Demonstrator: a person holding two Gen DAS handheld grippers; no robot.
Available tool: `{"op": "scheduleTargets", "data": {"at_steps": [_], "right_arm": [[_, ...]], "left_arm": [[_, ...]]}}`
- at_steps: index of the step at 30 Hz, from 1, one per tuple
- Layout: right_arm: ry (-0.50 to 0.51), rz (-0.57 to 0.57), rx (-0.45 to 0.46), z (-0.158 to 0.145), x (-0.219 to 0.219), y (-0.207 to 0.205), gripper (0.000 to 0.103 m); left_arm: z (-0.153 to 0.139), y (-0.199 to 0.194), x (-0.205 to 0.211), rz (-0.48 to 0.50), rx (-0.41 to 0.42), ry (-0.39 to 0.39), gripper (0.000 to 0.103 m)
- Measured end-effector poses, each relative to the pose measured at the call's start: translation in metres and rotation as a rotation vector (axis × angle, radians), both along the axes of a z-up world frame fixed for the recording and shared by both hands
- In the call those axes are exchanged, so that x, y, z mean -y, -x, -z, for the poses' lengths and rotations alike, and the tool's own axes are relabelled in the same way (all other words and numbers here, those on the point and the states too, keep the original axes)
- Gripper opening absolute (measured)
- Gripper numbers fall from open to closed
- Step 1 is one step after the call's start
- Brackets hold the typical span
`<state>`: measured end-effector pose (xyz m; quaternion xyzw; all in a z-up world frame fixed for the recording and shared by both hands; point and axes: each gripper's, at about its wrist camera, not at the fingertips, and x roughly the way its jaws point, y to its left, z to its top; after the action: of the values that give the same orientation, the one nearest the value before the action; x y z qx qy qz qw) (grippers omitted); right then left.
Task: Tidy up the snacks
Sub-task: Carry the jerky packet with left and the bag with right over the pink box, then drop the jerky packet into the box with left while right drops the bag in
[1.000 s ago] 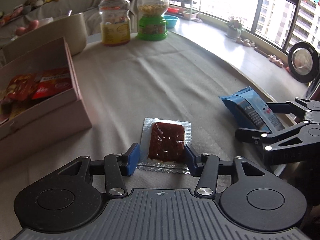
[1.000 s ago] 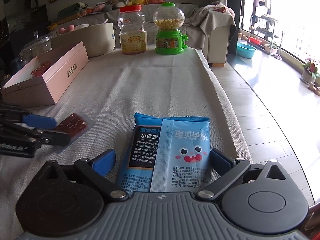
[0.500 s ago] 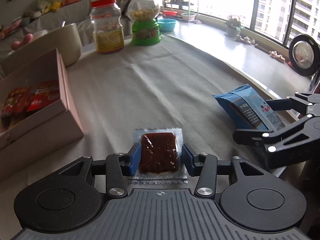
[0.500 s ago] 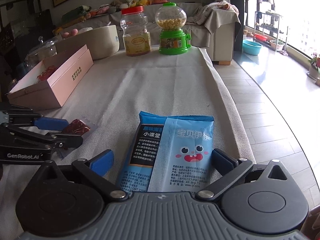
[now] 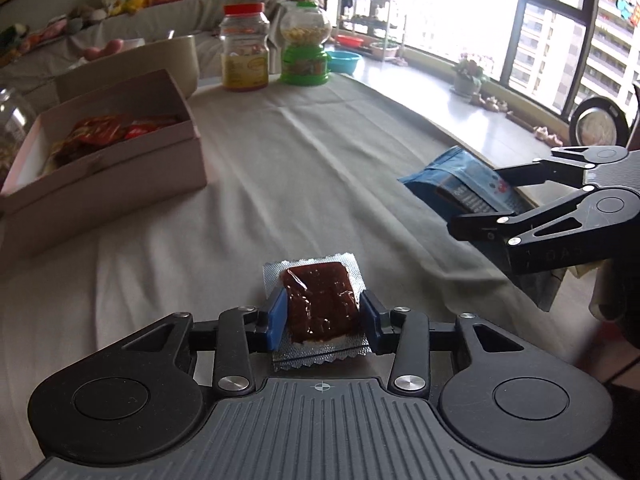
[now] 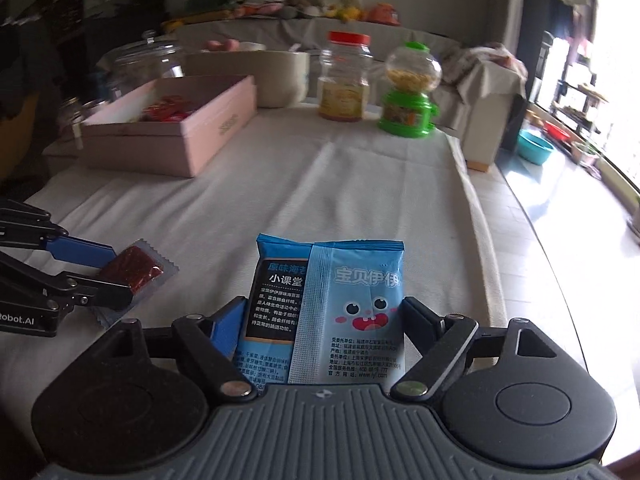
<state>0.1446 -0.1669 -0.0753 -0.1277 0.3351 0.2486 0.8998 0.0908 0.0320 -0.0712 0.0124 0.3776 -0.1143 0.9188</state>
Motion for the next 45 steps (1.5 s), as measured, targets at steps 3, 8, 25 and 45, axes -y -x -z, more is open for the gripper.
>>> {"op": "scheduleTargets", "data": {"at_steps": [3, 8, 25, 45], "right_arm": [[-0.011, -0.076, -0.016, -0.013, -0.009, 0.012, 0.083], [-0.109, -0.181, 0.056, -0.074, -0.039, 0.006, 0.083], [-0.109, -0.143, -0.018, -0.135, -0.201, -0.174, 0.083], [0.029, -0.249, -0.271, -0.034, -0.329, -0.239, 0.086]], "left_arm": [[-0.009, 0.028, -0.012, -0.028, 0.029, 0.028, 0.044], [-0.049, 0.047, -0.054, -0.137, 0.139, 0.036, 0.044], [-0.040, -0.189, -0.198, -0.292, -0.019, 0.218, 0.046], [-0.062, -0.100, -0.255, -0.271, 0.101, 0.219, 0.037]]}}
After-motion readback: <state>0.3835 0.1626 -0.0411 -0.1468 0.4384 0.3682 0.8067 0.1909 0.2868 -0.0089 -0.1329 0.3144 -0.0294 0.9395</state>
